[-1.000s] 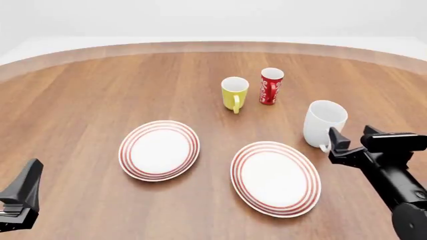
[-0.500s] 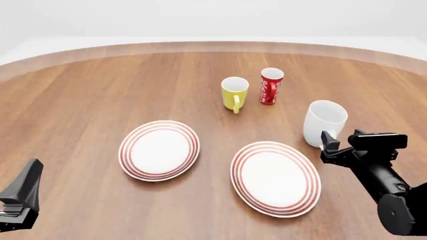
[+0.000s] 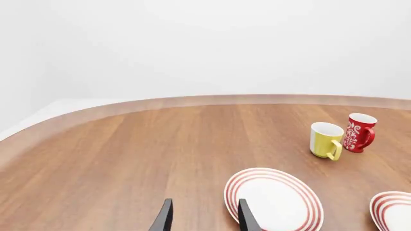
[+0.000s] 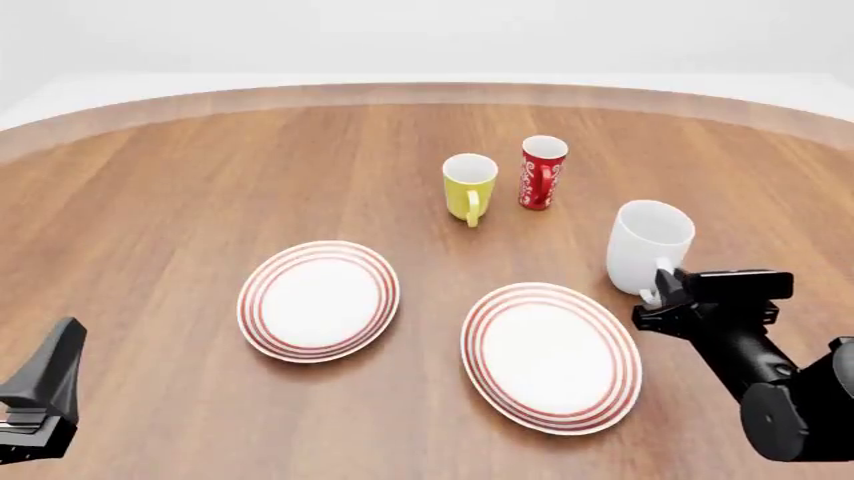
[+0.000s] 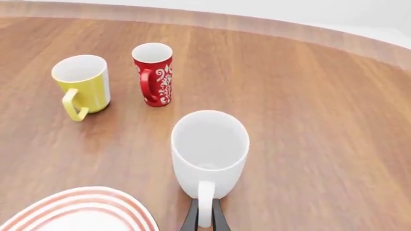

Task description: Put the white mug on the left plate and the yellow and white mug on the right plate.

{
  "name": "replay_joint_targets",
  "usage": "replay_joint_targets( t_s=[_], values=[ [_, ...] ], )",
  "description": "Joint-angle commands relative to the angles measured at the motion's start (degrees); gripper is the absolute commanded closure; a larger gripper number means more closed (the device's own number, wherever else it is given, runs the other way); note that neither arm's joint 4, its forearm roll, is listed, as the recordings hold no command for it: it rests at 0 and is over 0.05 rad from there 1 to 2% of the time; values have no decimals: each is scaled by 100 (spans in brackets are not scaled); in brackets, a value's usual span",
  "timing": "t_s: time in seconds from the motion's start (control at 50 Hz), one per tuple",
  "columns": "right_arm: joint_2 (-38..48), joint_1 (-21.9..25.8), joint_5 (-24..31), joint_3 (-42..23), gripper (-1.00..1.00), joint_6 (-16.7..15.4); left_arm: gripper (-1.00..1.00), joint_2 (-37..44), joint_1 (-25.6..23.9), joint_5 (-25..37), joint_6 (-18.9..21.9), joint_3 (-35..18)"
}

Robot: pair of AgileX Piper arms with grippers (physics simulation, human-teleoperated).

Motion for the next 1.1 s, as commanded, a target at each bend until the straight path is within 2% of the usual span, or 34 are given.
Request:
replay_joint_targets(
  t_s=[0.02,0.2,0.5,0.78,1.1],
  values=[
    [143,23,51,-75,100,25,-100,0,0,0,0,0],
    [34,20,41,-20,100,34,-100,0,0,0,0,0],
    [-984,111,468,207,100,58,-100,0,0,0,0,0],
    [-2048,362,1073,351,100,15,-100,0,0,0,0,0],
    [-3266,735,2020,281,100,-7,-100,0,0,0,0,0]
  ],
)
